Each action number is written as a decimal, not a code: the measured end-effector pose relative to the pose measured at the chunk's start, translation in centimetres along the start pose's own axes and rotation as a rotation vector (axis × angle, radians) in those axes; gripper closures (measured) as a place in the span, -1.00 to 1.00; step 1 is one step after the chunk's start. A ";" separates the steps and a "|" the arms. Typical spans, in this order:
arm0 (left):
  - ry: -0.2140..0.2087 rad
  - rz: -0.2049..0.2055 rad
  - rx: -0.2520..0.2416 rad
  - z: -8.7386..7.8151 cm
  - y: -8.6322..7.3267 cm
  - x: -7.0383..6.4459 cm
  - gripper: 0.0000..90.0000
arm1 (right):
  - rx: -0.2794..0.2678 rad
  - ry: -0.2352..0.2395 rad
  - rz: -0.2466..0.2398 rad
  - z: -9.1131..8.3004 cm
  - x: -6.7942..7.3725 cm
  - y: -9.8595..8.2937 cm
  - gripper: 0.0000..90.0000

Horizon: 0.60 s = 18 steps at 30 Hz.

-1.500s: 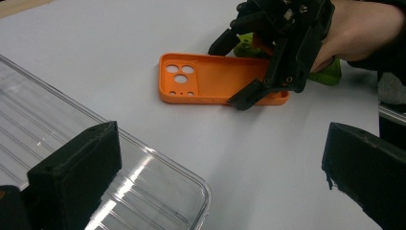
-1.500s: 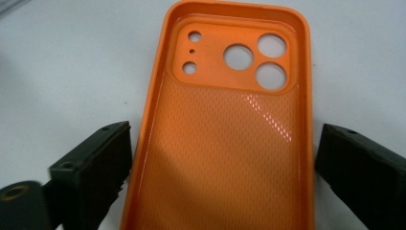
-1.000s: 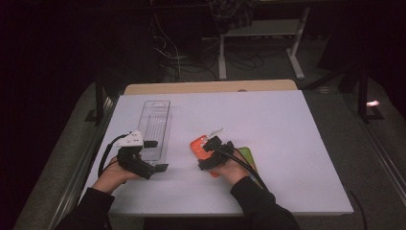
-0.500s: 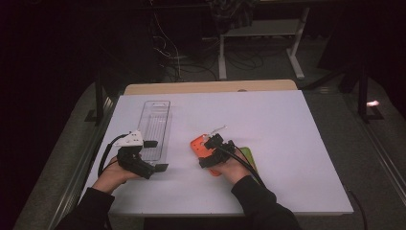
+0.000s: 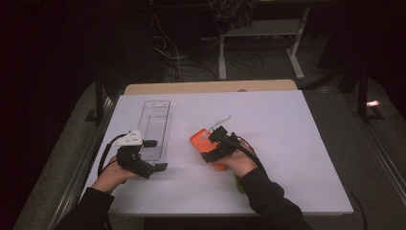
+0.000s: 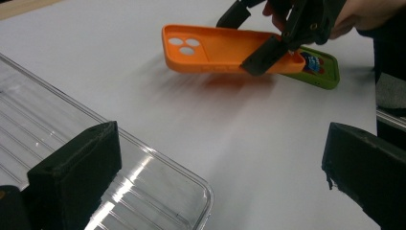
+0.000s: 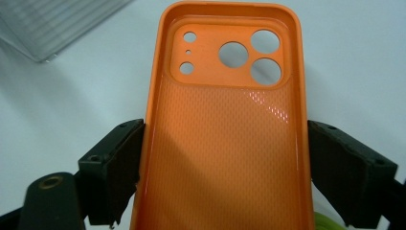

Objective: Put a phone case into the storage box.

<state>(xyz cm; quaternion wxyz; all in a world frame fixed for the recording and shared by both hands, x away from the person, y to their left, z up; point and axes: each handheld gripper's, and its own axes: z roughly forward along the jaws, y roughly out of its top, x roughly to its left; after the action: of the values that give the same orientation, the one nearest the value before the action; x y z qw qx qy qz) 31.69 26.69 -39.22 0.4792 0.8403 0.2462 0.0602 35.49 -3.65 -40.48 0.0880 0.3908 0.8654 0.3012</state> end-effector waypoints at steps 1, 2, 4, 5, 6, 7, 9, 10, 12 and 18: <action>0.000 0.000 0.000 0.0 0.0 0.0 -1.00 | 0.002 -0.002 -0.012 -0.2 -0.3 0.0 -0.67; -0.001 0.003 0.003 0.0 0.1 0.0 -1.00 | 0.004 0.008 -0.023 -0.4 -0.6 0.0 -0.67; -0.008 0.005 0.002 0.1 0.2 0.0 -1.00 | -0.001 0.030 -0.051 -0.9 -1.2 0.1 -0.67; -0.009 0.001 0.002 0.2 0.3 0.0 -1.00 | -0.002 0.040 -0.064 -1.1 -1.5 0.1 -0.67; -0.009 0.001 0.002 0.2 0.3 0.0 -1.00 | -0.002 0.040 -0.064 -1.1 -1.5 0.1 -0.67; -0.012 0.011 0.007 0.4 0.5 0.1 -1.00 | 0.010 0.057 -0.073 -1.7 -2.1 0.1 -0.67; -0.010 0.015 0.009 0.6 0.8 0.0 -1.00 | 0.015 0.080 -0.083 -2.0 -2.6 0.1 -0.67; -0.010 0.015 0.009 0.6 0.8 0.0 -1.00 | 0.013 0.090 -0.095 -2.2 -2.9 0.1 -0.67; -0.010 0.034 0.019 0.7 1.2 0.1 -1.00 | 0.017 0.103 -0.105 -2.5 -3.3 0.1 -0.67; -0.030 0.051 0.004 1.3 3.0 -0.1 -1.00 | 0.020 0.144 -0.163 -3.9 -4.7 0.1 -0.67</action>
<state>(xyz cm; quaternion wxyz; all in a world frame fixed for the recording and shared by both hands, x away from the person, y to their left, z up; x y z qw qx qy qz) 33.11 24.45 -37.40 0.4795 0.8480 0.2177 0.0591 37.22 -8.83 -37.67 0.0457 0.2974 0.9013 0.3116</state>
